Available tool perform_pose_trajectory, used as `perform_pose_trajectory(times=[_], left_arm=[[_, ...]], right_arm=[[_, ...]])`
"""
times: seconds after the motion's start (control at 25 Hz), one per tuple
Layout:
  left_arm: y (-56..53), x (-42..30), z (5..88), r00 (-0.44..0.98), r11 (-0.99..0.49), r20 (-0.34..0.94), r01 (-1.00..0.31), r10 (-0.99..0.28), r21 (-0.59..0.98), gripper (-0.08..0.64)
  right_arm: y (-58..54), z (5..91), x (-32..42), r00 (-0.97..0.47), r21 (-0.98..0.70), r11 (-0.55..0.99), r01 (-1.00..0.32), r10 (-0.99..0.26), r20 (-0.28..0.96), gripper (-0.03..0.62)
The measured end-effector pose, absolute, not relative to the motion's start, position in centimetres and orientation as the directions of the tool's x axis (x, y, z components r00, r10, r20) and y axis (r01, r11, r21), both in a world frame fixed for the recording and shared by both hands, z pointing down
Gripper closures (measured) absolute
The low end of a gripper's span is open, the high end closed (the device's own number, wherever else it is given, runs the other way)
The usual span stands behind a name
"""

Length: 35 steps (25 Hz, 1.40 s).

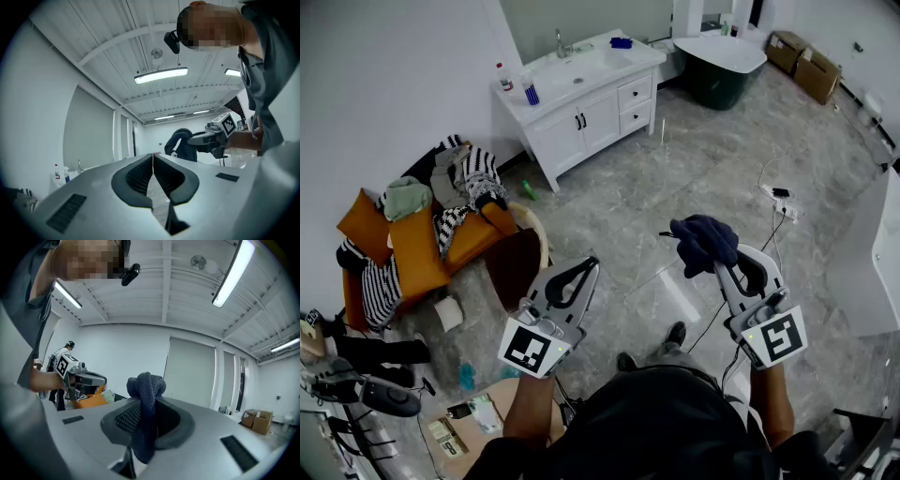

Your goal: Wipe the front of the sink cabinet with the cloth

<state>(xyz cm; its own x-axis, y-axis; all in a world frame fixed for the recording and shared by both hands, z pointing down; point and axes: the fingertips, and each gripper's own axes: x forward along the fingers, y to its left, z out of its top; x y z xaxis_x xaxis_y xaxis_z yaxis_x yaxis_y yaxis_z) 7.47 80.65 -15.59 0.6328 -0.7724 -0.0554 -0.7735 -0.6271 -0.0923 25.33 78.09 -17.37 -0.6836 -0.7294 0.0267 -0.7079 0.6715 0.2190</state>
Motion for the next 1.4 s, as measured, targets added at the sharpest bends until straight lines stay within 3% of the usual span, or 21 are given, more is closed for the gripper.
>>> perform_pose_trajectory(times=[0.32,0.8,1.08,1.4], left_arm=[[78.3,10.0,-14.7,0.642,-0.633,-0.051,-0.763,-0.765,-0.13,0.548],[68.2,21.5,-15.5,0.62,-0.618,0.031,-0.776,-0.784,-0.123,0.548],[67.5,23.1,-15.2,0.641,-0.636,-0.015,-0.764,-0.767,-0.113,0.548],[63.4,25.6,-14.0,0.65,-0.647,0.024,-0.75,-0.759,-0.136,0.548]], right_arm=[[75.8,-16.4,28.2,-0.679,0.196,0.67,-0.716,-0.734,0.026,0.538],[65.3,-16.9,41.3,-0.679,0.145,0.675,-0.724,-0.734,0.024,0.535],[64.6,-14.5,42.0,-0.693,0.127,0.687,-0.716,-0.721,-0.004,0.535],[60.9,-12.0,45.3,-0.671,0.08,0.67,-0.738,-0.741,0.023,0.535]])
